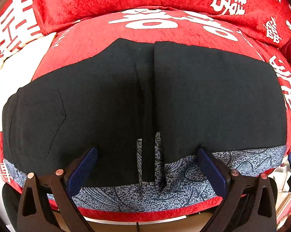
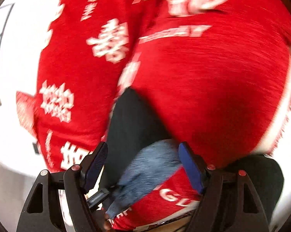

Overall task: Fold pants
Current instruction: 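Lay the cuff onto the folded pants and open the right gripper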

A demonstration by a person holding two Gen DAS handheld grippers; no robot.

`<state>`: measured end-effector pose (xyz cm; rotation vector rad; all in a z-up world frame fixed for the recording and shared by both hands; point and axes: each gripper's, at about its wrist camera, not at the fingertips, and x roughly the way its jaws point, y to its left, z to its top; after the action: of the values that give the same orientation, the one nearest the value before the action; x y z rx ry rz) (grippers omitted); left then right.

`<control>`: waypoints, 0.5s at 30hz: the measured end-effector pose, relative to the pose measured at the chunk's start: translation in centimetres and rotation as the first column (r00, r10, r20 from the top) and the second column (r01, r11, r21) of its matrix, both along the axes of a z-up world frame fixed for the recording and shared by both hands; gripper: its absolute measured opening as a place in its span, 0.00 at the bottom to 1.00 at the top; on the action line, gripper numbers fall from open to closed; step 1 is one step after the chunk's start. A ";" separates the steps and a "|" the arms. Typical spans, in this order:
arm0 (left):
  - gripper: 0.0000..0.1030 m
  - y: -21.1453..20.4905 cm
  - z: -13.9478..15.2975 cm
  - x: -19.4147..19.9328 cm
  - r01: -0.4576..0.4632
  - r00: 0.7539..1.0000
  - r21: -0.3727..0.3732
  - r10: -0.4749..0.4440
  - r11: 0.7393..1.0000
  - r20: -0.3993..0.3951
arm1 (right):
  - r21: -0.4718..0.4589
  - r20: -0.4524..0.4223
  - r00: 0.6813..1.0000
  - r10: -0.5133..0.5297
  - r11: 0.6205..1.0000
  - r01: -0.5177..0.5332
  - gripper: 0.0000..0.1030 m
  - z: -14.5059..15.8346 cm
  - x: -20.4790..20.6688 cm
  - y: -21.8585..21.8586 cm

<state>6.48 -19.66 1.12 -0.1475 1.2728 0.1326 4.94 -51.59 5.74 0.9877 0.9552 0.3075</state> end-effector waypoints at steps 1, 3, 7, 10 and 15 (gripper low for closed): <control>1.00 -0.1 0.1 -0.2 -0.001 1.000 -0.003 0.001 1.000 -0.001 | 0.012 0.004 0.999 0.045 0.999 -0.045 0.77 0.1 0.9 1.2; 1.00 -0.1 -0.2 -0.3 0.003 1.000 -0.004 -0.003 1.000 -0.003 | 0.044 -0.027 0.995 0.098 0.994 -0.097 0.77 -0.5 2.3 2.9; 1.00 0.3 0.2 -0.7 -0.009 1.000 -0.002 0.009 1.000 -0.009 | 0.089 -0.177 0.977 0.115 0.991 -0.101 0.75 -4.0 2.1 4.1; 1.00 1.0 1.6 -0.7 -0.048 0.998 -0.031 0.049 0.998 0.049 | -0.019 -0.160 0.972 0.169 0.984 -0.175 0.75 -2.1 2.1 4.5; 1.00 0.3 0.4 0.6 -0.025 1.000 0.043 0.025 0.999 0.002 | -0.523 -0.057 0.959 0.277 0.810 -0.265 0.78 4.1 4.1 7.9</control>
<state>7.11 -19.34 1.50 -0.1263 1.2660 0.1816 9.03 -43.68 9.84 0.3378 1.0857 0.2710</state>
